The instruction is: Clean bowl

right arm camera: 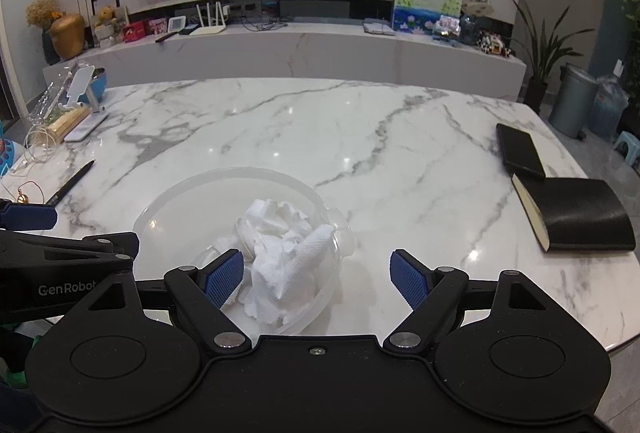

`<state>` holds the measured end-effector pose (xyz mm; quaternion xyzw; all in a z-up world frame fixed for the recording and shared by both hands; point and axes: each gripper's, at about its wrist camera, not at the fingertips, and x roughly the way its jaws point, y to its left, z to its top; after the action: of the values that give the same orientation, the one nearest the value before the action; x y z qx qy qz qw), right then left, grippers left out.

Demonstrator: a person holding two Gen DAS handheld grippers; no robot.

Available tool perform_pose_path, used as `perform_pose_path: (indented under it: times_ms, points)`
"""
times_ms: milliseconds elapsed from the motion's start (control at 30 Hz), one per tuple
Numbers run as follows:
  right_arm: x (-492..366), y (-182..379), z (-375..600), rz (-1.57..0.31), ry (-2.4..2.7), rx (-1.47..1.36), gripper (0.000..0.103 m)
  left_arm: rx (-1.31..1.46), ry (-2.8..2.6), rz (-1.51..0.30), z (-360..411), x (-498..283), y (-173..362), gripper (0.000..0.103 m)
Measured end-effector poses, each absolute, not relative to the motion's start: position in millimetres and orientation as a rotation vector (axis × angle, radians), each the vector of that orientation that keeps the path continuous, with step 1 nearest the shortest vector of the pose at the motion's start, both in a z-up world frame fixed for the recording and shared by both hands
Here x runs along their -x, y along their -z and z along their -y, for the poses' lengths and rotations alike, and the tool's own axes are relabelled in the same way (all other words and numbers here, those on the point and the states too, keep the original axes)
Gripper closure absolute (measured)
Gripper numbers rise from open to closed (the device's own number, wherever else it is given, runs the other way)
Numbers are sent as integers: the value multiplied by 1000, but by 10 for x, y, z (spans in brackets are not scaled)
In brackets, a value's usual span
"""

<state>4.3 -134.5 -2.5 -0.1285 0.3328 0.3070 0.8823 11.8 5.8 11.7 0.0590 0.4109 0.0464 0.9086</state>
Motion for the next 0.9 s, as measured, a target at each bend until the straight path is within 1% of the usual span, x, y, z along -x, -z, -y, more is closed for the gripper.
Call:
perform_pose_path:
  times_ms: [533,667,900]
  points:
    - [-1,12,1332,-734,-665,269,24,-115,-99,-881,-137,-98,-114,25]
    - [20,-8,1344,-768,-657,268,24,-109,-94,-898,-150,-38,-138,25]
    - [138,-11,1407,-770,-668,280,24,-134,-97,-907,-132,81,-152,25]
